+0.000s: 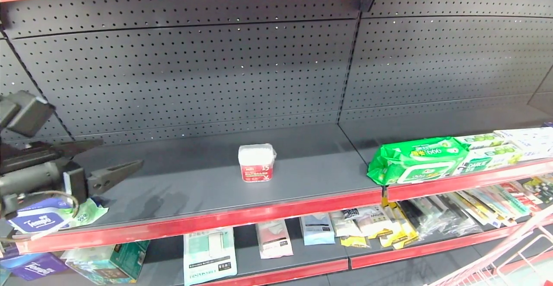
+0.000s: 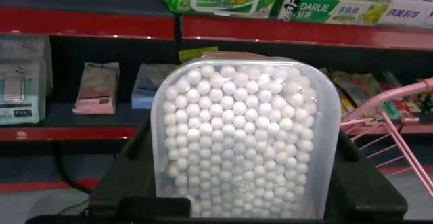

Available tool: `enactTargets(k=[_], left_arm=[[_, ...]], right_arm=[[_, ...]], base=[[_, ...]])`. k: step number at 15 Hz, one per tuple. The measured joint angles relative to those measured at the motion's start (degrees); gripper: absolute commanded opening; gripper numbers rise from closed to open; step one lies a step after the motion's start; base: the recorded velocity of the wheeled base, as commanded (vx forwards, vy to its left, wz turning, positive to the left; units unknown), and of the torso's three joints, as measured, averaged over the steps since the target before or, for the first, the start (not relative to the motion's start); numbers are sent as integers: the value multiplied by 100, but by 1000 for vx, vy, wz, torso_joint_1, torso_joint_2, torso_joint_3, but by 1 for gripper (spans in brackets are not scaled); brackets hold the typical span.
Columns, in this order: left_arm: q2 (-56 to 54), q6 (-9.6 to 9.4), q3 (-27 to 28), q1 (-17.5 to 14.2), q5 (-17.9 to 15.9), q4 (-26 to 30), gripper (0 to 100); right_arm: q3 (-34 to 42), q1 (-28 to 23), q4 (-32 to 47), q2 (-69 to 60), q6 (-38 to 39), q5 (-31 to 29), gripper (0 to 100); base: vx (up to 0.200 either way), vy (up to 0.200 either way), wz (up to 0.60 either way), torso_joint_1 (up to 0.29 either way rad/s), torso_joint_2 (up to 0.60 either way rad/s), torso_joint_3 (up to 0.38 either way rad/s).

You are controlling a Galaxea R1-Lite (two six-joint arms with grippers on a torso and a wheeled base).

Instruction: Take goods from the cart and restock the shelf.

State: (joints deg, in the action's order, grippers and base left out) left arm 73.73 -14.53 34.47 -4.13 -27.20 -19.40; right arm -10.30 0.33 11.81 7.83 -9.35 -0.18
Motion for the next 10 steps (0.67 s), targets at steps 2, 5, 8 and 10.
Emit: enactTargets(k=[2, 5, 8, 10], left_arm=[[894, -358, 513, 41, -569, -124, 100], [2018, -798, 1128, 325, -1432, -204, 100], [2900, -1418, 1431, 600, -1777, -206, 100], [3388, -1462, 1797, 763, -1799, -208, 100]], right_arm=[[33, -22, 6, -94, -9, -15, 0], [80, -71, 23, -245, -28, -105, 0], [107, -134, 28, -276, -30, -121, 0], [127, -143, 26, -288, -30, -176, 0]], base=[[0, 0, 0, 0, 0, 0], [0, 0, 0, 0, 0, 0], [0, 0, 0, 0, 0, 0], [0, 0, 0, 0, 0, 0]])
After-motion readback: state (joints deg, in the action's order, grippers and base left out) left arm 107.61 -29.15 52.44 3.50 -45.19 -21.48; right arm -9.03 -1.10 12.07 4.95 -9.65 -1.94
